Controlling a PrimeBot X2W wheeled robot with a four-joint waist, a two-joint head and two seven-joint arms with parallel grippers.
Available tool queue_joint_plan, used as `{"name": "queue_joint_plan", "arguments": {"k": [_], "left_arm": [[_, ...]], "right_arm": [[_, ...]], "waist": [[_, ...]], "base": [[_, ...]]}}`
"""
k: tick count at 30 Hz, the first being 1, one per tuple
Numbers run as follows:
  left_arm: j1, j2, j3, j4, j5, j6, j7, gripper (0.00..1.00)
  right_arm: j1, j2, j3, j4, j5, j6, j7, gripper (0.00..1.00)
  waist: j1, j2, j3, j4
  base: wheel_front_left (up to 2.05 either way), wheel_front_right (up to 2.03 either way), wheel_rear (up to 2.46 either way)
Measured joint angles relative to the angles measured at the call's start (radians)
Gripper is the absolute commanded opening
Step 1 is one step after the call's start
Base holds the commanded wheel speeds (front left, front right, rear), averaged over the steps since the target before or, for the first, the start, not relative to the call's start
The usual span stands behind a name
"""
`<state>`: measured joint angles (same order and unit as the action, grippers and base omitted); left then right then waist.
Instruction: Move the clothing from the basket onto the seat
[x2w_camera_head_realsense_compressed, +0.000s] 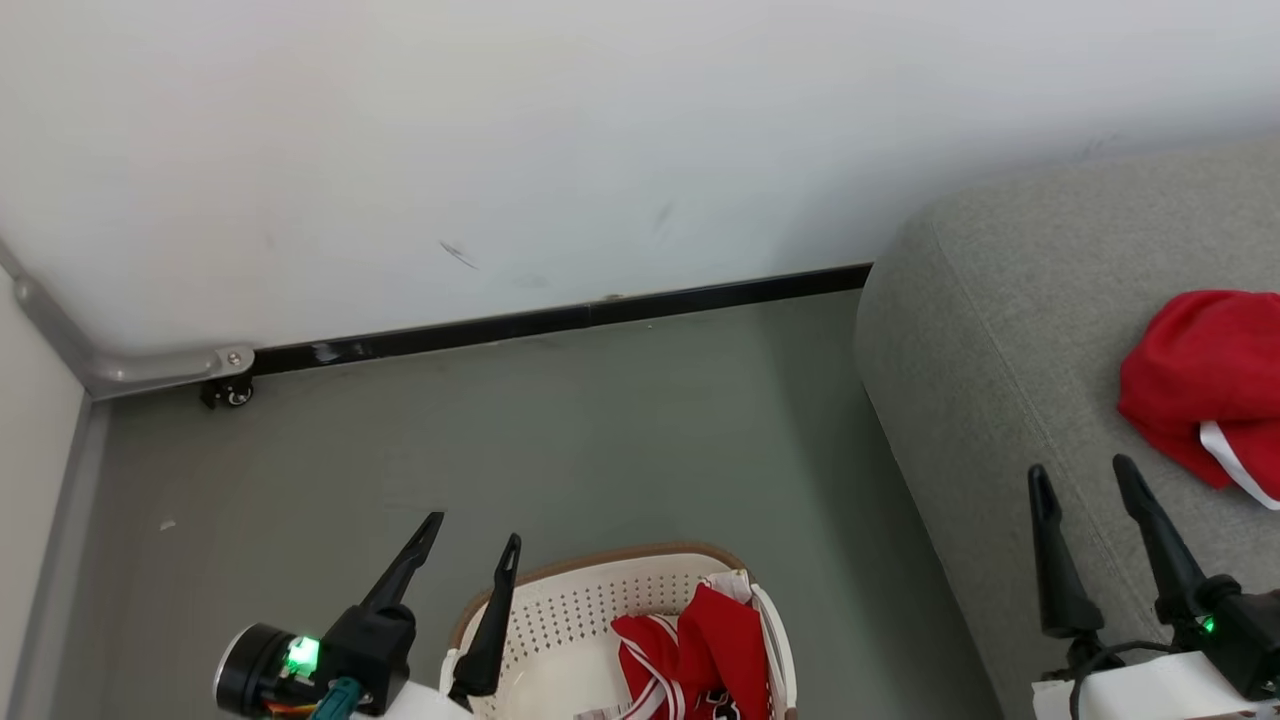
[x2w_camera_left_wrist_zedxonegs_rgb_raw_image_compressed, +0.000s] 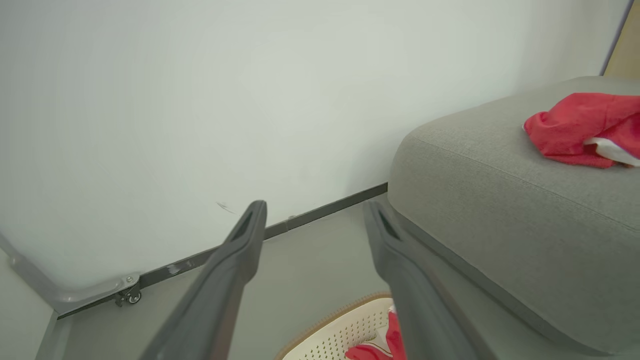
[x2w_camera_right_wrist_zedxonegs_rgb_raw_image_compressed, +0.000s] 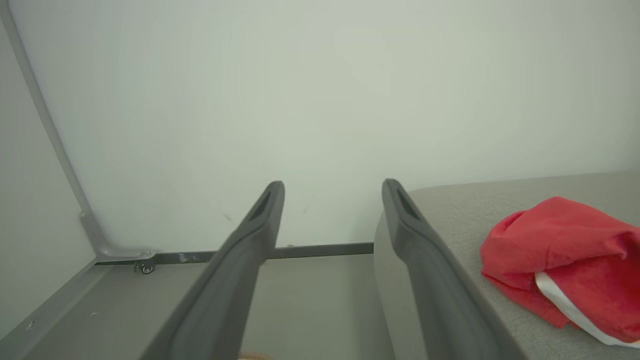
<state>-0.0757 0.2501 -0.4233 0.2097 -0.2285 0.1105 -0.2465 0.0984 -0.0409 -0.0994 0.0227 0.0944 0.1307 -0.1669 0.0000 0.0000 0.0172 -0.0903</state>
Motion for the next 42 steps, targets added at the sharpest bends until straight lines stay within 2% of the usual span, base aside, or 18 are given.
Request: {"name": "queue_joint_plan", "arguments": {"k": [12, 27, 42], "left_arm": [[-0.09, -0.031, -0.053, 0.057, 0.022, -0.042, 0.026, 1.0], [-0.213, -0.038, -0.086, 0.13, 0.061, -0.077, 0.045, 1.0], [-0.307, -0.044, -0.101, 0.232, 0.094, -0.077, 0.063, 1.0]], "right_arm": [[-0.012, 0.003, -0.052, -0.061, -0.018, 0.0, 0.0, 1.0], [-0.097, 0.003, -0.052, -0.095, -0.011, 0.0, -0.012, 1.0], [-0.196, 0.003, -0.092, -0.112, -0.003, 0.0, -0.036, 1.0]], "waist": [[0.0, 0.0, 0.078, -0.034], [0.0, 0.0, 0.218, -0.085], [0.0, 0.0, 0.359, -0.13]], "base": [[0.0, 0.0, 0.0], [0.0, 0.0, 0.0], [0.0, 0.0, 0.0]]}}
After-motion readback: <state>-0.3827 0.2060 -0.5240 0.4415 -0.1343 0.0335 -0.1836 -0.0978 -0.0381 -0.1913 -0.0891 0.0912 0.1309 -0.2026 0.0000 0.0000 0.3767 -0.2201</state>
